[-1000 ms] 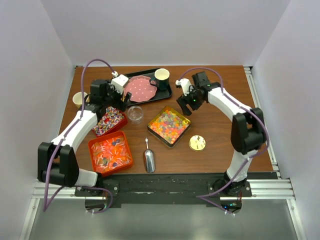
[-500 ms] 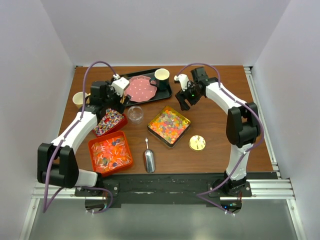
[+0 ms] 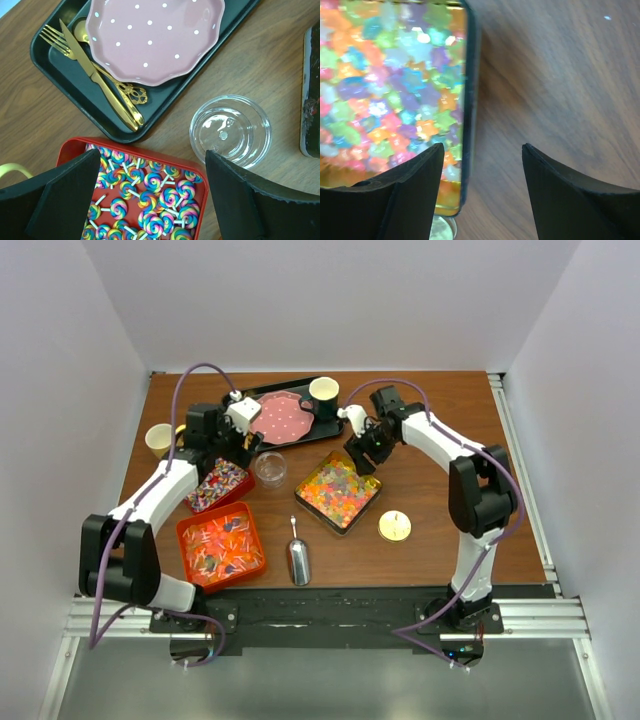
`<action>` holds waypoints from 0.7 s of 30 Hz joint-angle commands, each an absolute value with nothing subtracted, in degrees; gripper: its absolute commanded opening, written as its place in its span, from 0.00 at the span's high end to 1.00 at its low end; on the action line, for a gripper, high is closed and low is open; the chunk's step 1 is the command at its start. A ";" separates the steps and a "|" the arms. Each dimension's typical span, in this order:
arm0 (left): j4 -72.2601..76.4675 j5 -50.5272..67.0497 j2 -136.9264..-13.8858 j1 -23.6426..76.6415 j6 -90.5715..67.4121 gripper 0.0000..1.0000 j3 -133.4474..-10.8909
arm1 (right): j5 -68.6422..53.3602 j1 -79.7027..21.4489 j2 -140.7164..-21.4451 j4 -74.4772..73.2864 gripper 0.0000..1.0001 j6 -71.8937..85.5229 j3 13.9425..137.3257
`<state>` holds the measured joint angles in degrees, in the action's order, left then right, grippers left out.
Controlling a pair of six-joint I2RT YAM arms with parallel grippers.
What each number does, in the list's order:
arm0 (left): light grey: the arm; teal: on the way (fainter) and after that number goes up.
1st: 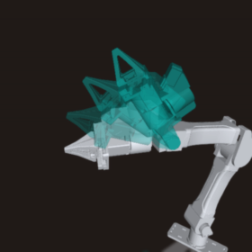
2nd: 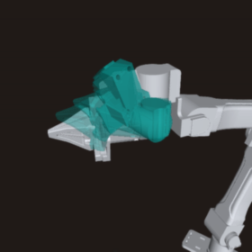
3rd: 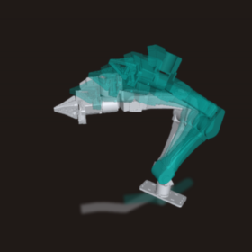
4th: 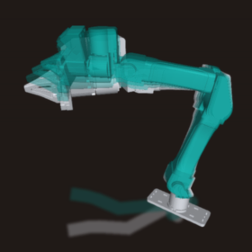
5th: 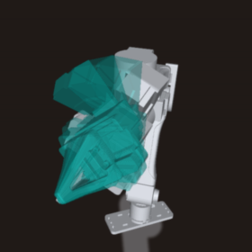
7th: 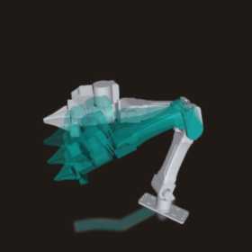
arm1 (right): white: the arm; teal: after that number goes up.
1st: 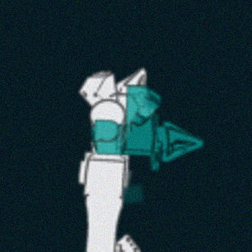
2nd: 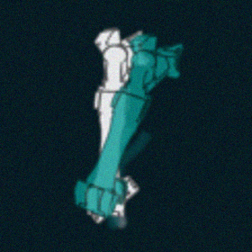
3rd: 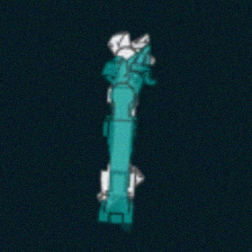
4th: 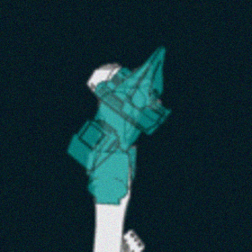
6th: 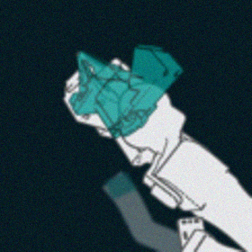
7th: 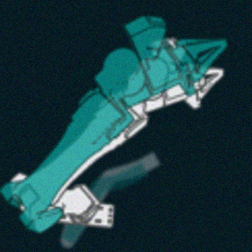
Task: Pack the candies
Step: Move the storage box to the center of the board.
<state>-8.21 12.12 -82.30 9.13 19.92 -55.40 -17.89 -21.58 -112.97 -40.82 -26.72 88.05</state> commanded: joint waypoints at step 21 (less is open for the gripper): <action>-22.76 32.34 -92.28 12.30 29.44 0.27 -66.10 | 3.60 -13.01 -119.44 -35.42 0.61 -14.06 94.22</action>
